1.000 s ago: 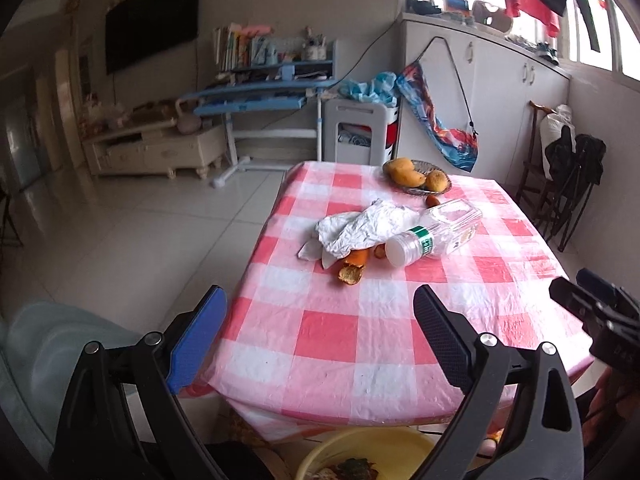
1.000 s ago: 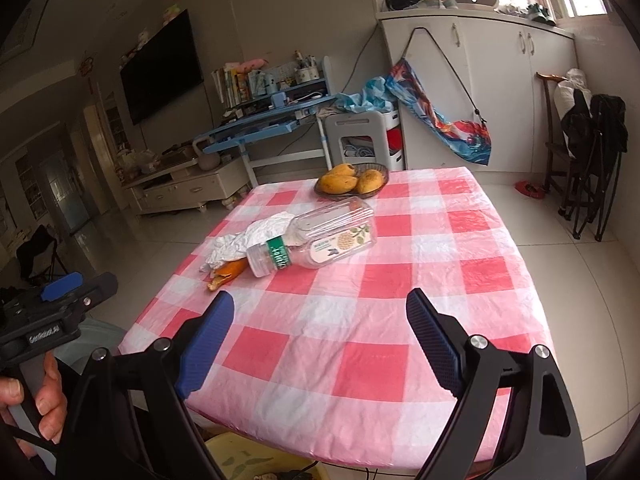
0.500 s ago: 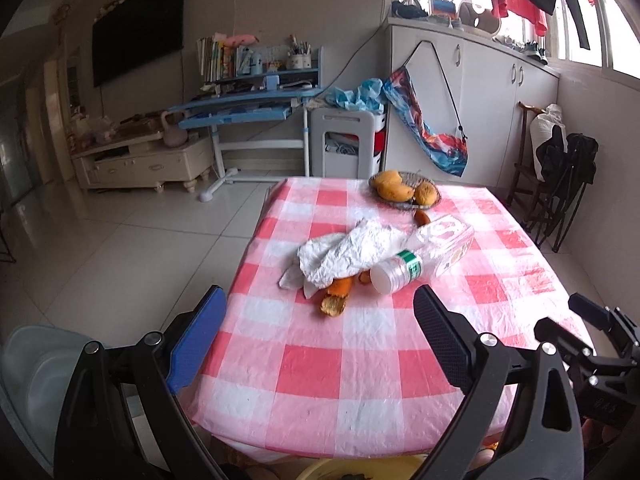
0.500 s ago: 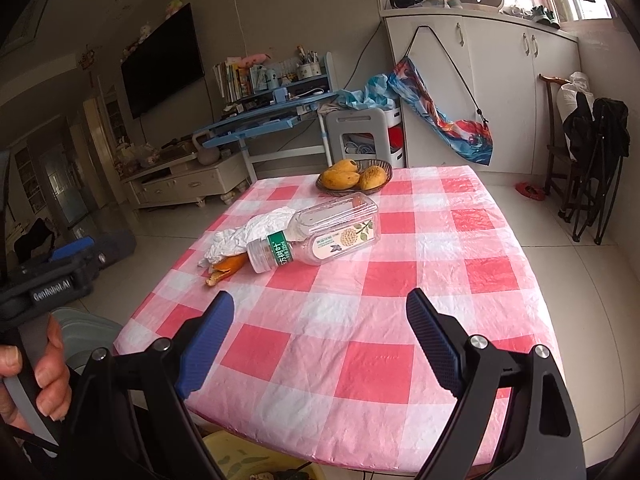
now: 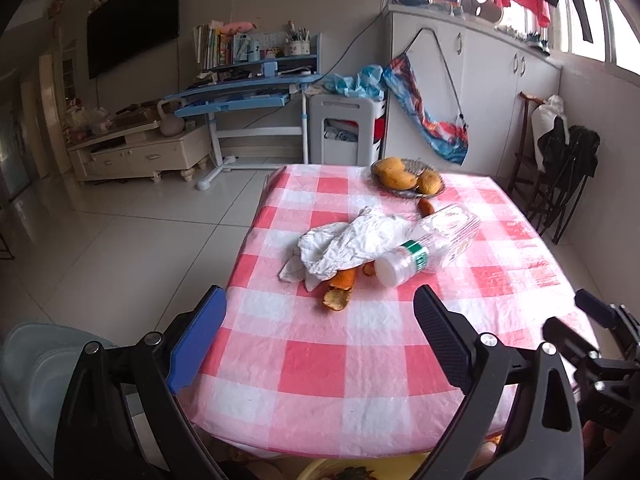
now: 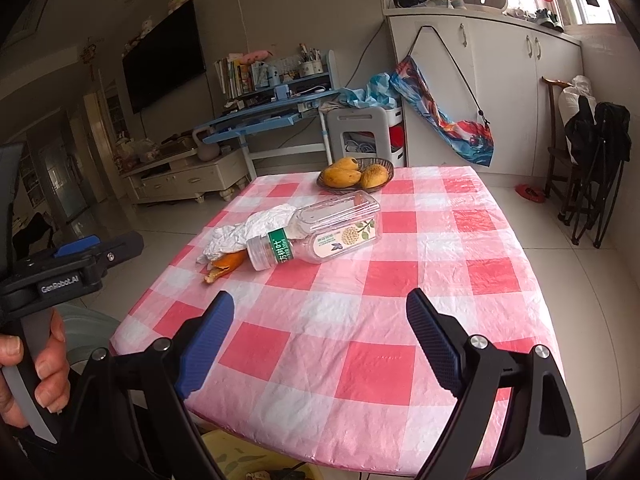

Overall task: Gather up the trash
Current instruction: 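Grasp the white crumpled tissue on the tablecloth with the left tool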

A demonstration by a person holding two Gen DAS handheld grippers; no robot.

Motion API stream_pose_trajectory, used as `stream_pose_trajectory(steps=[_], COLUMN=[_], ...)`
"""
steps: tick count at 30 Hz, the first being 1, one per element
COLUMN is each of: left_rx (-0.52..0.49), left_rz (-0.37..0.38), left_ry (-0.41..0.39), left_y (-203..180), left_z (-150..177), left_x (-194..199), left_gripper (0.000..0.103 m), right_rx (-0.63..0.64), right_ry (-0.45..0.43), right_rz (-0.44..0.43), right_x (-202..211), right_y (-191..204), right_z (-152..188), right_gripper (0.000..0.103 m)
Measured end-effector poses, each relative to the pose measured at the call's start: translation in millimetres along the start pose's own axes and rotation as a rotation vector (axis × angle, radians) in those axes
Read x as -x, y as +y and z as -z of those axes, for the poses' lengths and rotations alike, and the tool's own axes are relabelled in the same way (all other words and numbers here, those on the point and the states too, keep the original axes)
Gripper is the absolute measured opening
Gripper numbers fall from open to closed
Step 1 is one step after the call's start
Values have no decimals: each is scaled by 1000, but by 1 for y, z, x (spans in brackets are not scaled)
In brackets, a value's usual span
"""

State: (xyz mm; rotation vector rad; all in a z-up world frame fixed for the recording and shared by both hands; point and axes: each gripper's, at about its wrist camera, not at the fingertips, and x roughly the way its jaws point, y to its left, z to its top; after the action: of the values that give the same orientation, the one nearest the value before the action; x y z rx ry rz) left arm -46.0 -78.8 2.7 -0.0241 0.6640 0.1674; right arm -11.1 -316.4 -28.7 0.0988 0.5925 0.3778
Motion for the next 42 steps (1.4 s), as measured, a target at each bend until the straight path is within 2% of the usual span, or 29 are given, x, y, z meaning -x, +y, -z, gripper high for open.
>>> stream_pose_trajectory(steps=[7, 14, 18, 21, 27, 29, 31, 32, 33, 36, 37, 42], left_rx=[2, -116, -175, -199, -190, -169, -148, -146, -154, -125, -82, 85], left_rz=[-63, -61, -46, -6, 31, 62, 111, 132, 151, 227, 271, 353], left_ry=[88, 157, 175, 196, 226, 258, 320, 340, 354, 351, 336, 235], left_y=[14, -2, -16, -26, -42, -44, -47, -50, -53, -54, -48, -11], left_z=[-14, -29, -38, -47, -60, -60, -57, -55, -54, -57, -62, -83], left_x=[-36, -83, -112, -135, -175, -185, -196, -199, -198, -189, -180, -145], left_gripper=[91, 91, 91, 91, 91, 74, 42, 33, 17, 7, 6, 5], right_rx=[17, -8, -24, -28, -48, -49, -49, -47, -46, -48, -48, -36], right_ry=[-14, 3, 12, 17, 38, 42, 46, 48, 49, 51, 51, 62], right_rz=[1, -7, -16, -21, -32, -33, -35, -34, -34, -33, -32, -27], right_x=[4, 2, 1, 0, -3, -4, -5, -5, -6, -7, -7, -8], right_y=[0, -9, -13, -14, -17, -17, -16, -16, -16, -15, -15, -12], right_z=[-1, 0, 1, 1, 3, 3, 3, 3, 3, 2, 2, 4], right_gripper=[84, 85, 85, 85, 85, 85, 85, 85, 85, 85, 85, 85])
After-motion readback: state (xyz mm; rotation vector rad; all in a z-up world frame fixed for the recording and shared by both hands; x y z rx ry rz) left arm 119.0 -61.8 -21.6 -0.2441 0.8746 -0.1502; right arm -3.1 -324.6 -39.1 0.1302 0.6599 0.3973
